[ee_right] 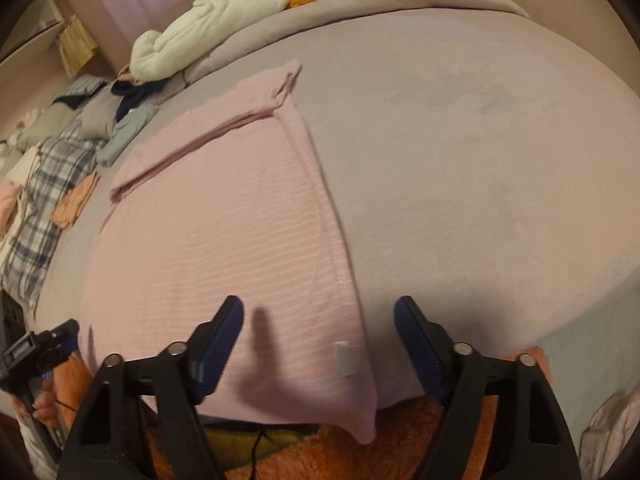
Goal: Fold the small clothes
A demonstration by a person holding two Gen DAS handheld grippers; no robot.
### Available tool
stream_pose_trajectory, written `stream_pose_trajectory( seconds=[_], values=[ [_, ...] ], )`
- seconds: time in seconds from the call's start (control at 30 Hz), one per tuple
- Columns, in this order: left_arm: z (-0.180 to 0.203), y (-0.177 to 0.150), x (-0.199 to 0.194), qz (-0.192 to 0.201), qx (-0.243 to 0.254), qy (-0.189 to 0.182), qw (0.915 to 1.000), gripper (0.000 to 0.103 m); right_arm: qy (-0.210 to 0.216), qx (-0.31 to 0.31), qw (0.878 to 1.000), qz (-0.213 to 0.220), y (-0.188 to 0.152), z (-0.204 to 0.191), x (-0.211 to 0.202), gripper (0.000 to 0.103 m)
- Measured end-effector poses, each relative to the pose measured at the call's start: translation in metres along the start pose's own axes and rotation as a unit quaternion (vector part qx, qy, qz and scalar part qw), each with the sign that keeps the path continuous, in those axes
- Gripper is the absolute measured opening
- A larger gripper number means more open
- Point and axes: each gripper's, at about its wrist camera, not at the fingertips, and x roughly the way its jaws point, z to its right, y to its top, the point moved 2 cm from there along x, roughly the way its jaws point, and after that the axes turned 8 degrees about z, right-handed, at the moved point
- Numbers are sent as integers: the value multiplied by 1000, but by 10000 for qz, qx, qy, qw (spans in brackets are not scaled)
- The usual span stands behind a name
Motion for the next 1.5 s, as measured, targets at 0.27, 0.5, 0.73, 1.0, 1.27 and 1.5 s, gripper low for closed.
stream_pose_trajectory(
  seconds=[0.27,0.5,0.73,1.0,1.27,1.5],
  values=[
    [3,2,6,49,280,212,9994,9,358,-93,9993,28,2,-18,15,10],
    [22,31,-16,464,406,-287,9977,7,1053,125,9938,343,32,-27,-4,8],
    [37,79,-15,1047,560,-293,9925,7,1196,396,9864,1055,81,-16,-17,8],
    [18,112,41,751,390,26,9964,9,878,652,9898,917,94,-1,32,8],
    [2,107,63,507,80,151,9986,14,548,722,9946,498,90,10,64,8],
    [2,100,27,572,-223,-50,9981,52,561,810,9928,680,89,18,33,51]
  ],
)
